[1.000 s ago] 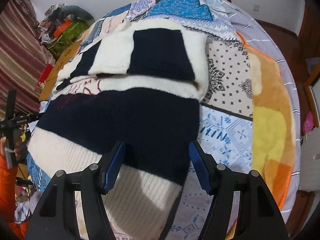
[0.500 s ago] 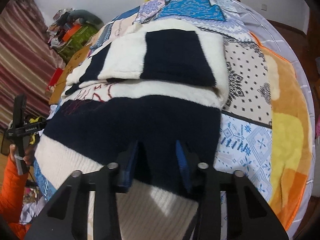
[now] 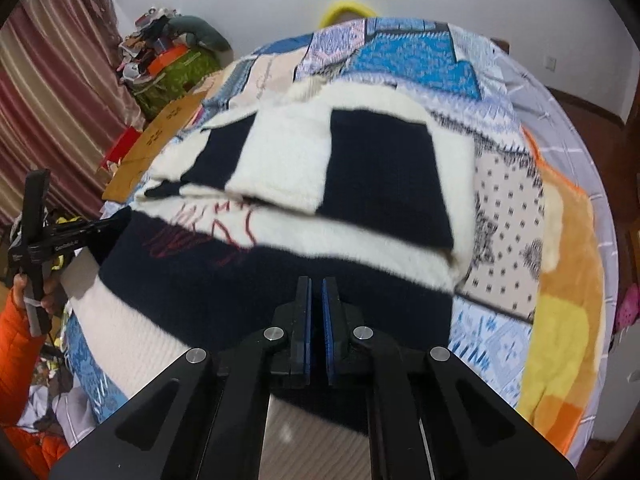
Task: Fold small clothes
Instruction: 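Grasp the hem with both grippers and fold it up over the sleeves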
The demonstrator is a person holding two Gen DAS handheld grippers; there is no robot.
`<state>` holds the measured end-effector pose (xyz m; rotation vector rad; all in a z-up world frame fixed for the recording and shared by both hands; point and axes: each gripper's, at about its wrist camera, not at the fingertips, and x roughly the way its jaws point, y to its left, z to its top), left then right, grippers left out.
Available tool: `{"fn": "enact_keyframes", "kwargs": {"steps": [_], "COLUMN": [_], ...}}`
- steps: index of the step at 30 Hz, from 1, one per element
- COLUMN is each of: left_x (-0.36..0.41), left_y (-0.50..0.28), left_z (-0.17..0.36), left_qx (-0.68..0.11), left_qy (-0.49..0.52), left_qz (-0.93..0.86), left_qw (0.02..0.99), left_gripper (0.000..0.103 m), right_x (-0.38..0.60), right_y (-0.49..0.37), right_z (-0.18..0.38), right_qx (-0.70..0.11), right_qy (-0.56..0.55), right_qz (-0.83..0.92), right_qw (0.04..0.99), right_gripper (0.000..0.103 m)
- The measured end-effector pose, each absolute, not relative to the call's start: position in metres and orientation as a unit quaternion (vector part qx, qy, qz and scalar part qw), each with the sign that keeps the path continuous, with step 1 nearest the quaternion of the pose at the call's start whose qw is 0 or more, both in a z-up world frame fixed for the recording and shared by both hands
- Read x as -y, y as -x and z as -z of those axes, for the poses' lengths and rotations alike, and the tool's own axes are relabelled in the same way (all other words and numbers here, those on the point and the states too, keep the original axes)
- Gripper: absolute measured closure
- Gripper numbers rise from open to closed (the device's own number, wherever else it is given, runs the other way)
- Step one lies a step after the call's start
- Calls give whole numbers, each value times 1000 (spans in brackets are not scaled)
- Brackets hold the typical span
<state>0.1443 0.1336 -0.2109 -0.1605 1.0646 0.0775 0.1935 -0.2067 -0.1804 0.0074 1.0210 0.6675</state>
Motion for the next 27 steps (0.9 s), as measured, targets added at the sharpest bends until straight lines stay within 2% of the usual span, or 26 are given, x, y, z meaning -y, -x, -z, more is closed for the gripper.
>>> {"fn": "enact_keyframes", "kwargs": {"steps": [6, 11, 13, 15, 17, 20, 27], "left_x": [-142, -147, -146, -145, -145, -144, -141], "left_y": [-149, -155, -154, -153, -152, -150, -149], "left_z": [188, 194, 199, 203, 206, 209, 212], "left_qx": [-476, -483, -489, -494, -497, -498, -500], "left_qy": [85, 88, 86, 87, 89, 89, 87], "left_qz": [-50, -52, -53, -53, -53, -53, -55], "left_qw": [874, 870, 866, 863, 862, 861, 860], "left_gripper": [95, 95, 95, 95, 95, 95, 95], "right_x": [220, 234, 242, 248, 253, 258, 257], "right_y": [-210, -218, -219, -218, -216, -212, -201], "right_z": [168, 182, 192, 198, 205, 211, 230], "right_qx": [-460, -493, -516, -525, -533, -544, -561], "right_qy": [-26, -42, -53, -56, -60, -67, -85], "right_qz": [-292, -266, -255, -247, -239, -239, -253], "right_qw": [838, 827, 816, 813, 809, 801, 784], "right_gripper": [99, 98, 92, 72, 59, 56, 56]}}
